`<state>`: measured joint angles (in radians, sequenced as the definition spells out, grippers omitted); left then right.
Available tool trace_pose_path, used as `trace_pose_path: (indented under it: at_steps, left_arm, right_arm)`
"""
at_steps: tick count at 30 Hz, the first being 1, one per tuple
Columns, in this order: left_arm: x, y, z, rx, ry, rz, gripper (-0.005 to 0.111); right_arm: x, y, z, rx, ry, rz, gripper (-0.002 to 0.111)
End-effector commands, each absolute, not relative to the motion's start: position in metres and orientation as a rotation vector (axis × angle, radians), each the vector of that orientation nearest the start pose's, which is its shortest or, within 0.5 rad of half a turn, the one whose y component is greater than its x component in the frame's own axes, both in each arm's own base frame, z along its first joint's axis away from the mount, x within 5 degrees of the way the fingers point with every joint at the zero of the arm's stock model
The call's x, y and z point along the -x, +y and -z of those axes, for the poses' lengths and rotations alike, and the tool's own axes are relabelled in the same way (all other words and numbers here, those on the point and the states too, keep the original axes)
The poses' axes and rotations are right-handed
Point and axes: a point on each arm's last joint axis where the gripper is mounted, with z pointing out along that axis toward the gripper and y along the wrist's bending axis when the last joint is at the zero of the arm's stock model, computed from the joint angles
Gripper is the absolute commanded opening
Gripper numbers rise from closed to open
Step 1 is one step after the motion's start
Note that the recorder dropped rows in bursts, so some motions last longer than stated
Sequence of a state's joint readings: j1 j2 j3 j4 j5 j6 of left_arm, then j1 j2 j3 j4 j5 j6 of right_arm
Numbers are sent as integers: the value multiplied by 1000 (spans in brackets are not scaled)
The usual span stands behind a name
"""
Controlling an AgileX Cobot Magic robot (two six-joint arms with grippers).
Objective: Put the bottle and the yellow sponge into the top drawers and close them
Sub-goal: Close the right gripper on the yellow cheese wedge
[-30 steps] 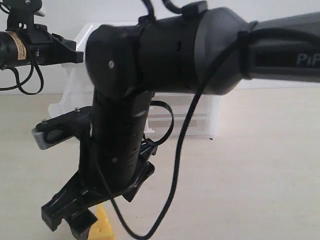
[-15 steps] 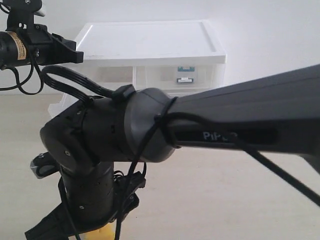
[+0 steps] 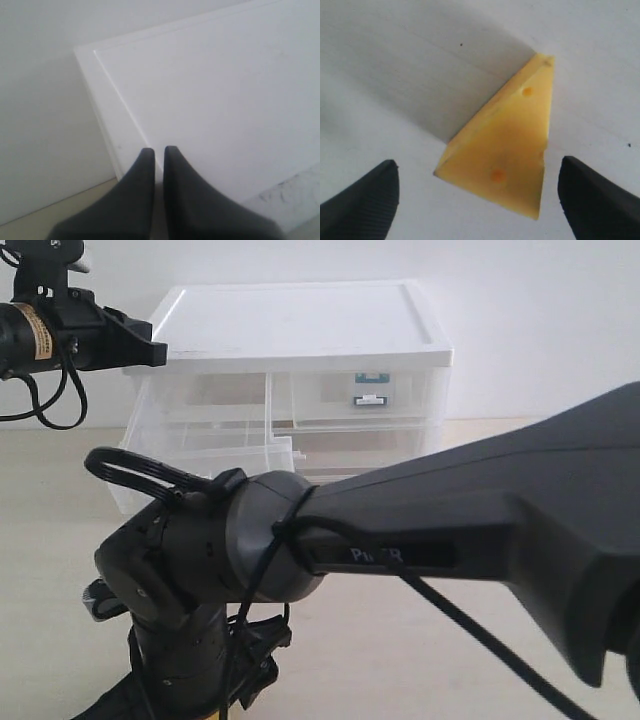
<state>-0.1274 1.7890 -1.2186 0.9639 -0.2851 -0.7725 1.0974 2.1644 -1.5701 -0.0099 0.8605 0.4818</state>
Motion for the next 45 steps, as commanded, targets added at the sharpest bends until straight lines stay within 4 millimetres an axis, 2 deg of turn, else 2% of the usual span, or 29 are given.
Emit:
trace_pose_path:
  at_steps: [1, 5, 8, 11, 14, 15, 25, 27, 29, 34, 35, 39, 42, 45]
  left_arm:
    - [-410, -70, -263, -422, 1854, 166, 4]
    - [-410, -71, -263, -422, 1853, 167, 4]
    - [-410, -71, -263, -422, 1853, 167, 4]
    - [-410, -71, -263, -422, 1853, 167, 4]
    - [-410, -71, -263, -422, 1853, 167, 4]
    - [-410, -71, -263, -422, 1853, 167, 4]
    - [-410, -70, -263, -422, 1854, 166, 4]
    - [-410, -70, -263, -422, 1854, 166, 4]
    - [-410, -71, -263, -422, 1853, 167, 4]
    - [-410, -71, -263, -422, 1853, 167, 4]
    - [-410, -71, -263, -422, 1853, 167, 4]
    - [-410, -71, -263, -422, 1853, 167, 4]
    - [-410, -71, -263, -422, 1853, 167, 4]
    - [-410, -71, -263, -422, 1853, 167, 4]
  right_arm:
    - [-203, 388, -142, 914, 2837, -201, 77]
    - [-203, 388, -142, 932, 2834, -194, 73]
    - [-203, 388, -142, 932, 2834, -194, 58]
    - [-204, 387, -142, 923, 2837, -195, 40]
    - [-205, 385, -142, 949, 2827, -144, 14]
    - [-206, 383, -142, 970, 2818, -119, 1]
    - [-204, 376, -143, 1048, 2841, -14, 0]
    - [-203, 374, -145, 1055, 2858, 16, 5]
    - [-204, 375, -149, 1049, 2867, 21, 21]
    - [-203, 392, -167, 1036, 2869, -175, 83]
    - [-203, 396, -171, 1036, 2856, -225, 88]
    - [-212, 398, -176, 909, 2849, -239, 87]
    - [-225, 392, -168, 735, 2907, -220, 87]
    - [-235, 391, -165, 609, 2922, -271, 83]
